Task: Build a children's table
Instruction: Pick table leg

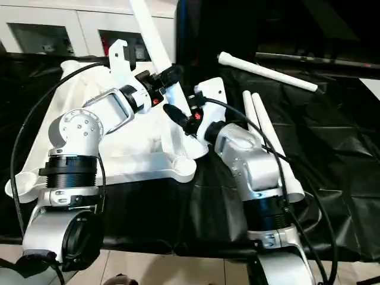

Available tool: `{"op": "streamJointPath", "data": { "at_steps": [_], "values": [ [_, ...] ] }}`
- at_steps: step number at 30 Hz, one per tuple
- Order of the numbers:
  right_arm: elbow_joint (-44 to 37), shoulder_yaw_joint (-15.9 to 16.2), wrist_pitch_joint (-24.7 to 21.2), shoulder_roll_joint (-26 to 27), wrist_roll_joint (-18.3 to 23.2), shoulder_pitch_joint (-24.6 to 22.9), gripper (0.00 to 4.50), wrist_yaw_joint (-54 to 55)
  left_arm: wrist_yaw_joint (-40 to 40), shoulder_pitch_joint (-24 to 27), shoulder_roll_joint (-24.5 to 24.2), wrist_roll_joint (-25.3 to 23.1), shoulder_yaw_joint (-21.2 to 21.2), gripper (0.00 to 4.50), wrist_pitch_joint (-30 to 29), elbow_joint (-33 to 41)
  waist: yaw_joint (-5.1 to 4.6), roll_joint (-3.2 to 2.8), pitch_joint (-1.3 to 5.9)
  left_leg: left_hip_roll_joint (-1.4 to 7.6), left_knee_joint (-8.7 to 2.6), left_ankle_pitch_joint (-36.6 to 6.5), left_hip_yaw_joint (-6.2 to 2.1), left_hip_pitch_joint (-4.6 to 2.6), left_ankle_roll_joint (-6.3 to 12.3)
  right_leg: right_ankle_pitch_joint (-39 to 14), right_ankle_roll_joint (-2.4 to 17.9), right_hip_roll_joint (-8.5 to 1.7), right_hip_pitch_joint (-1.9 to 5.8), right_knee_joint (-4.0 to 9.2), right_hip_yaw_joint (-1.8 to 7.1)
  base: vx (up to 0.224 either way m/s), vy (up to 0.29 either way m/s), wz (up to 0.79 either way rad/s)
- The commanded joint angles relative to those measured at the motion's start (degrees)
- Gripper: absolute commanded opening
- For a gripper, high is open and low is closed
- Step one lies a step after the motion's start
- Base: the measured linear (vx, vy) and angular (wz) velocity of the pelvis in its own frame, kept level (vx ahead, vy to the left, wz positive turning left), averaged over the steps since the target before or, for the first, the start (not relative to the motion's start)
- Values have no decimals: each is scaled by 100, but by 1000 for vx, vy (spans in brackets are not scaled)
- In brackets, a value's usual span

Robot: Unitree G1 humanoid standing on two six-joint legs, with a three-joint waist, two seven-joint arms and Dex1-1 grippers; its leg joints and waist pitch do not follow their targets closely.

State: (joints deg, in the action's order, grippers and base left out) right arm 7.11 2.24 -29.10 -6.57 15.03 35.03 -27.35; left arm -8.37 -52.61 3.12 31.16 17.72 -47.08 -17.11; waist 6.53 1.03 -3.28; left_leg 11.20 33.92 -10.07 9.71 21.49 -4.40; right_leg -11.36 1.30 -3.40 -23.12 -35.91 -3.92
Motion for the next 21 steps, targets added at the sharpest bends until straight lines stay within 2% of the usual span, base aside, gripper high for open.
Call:
{"op": "streamJointPath", "data": {
  "at_steps": [1,7,9,13,14,15,18,19,21],
  "values": [
    [16,39,149,5,-55,100,184,21,54,-76,8,-22,-9,258,45,-22,8,44,413,134,-324,-437,-37,-41,176,-316,930,-429,387,415,292,0,0,0],
    [32,139,252,27,-138,69,184,-15,-206,13,-14,93,-174,212,-36,130,5,41,408,139,-325,-426,-39,-45,170,-236,950,-427,383,402,293,0,0,0],
    [39,163,266,32,-125,67,184,-48,-261,55,-35,94,-226,195,-29,184,0,22,408,148,-326,-439,-44,-50,148,-151,991,-426,382,391,294,0,0,0],
    [113,59,247,82,41,101,184,-126,-286,27,-123,93,-203,188,-1,129,-2,21,409,140,-322,-468,-41,-52,156,-63,1037,-426,386,389,297,0,0,0],
    [140,27,259,80,35,118,219,-115,-303,10,-158,87,-197,187,12,103,-2,26,409,141,-323,-469,-42,-52,154,-64,1042,-426,391,388,296,0,0,0],
    [158,-1,260,73,39,130,240,-111,-303,-5,-185,83,-180,187,30,83,5,1,410,142,-325,-457,-49,-50,140,-53,1047,-426,394,378,294,0,0,0],
    [203,-42,288,54,42,156,261,-94,-359,-15,-240,100,-165,186,18,74,-3,8,408,142,-326,-483,-43,-59,130,-44,1059,-425,392,384,297,0,0,0],
    [209,-57,285,44,57,162,287,-103,-393,-11,-268,81,-196,186,13,81,-5,11,406,142,-326,-499,-43,-60,125,-58,1059,-424,392,385,298,0,0,0],
    [219,-121,234,35,141,188,296,-160,-471,-16,-338,49,-255,186,29,59,-3,5,412,148,-326,-472,-45,-59,117,-6,1070,-424,395,375,297,0,0,0]
  ]
}}
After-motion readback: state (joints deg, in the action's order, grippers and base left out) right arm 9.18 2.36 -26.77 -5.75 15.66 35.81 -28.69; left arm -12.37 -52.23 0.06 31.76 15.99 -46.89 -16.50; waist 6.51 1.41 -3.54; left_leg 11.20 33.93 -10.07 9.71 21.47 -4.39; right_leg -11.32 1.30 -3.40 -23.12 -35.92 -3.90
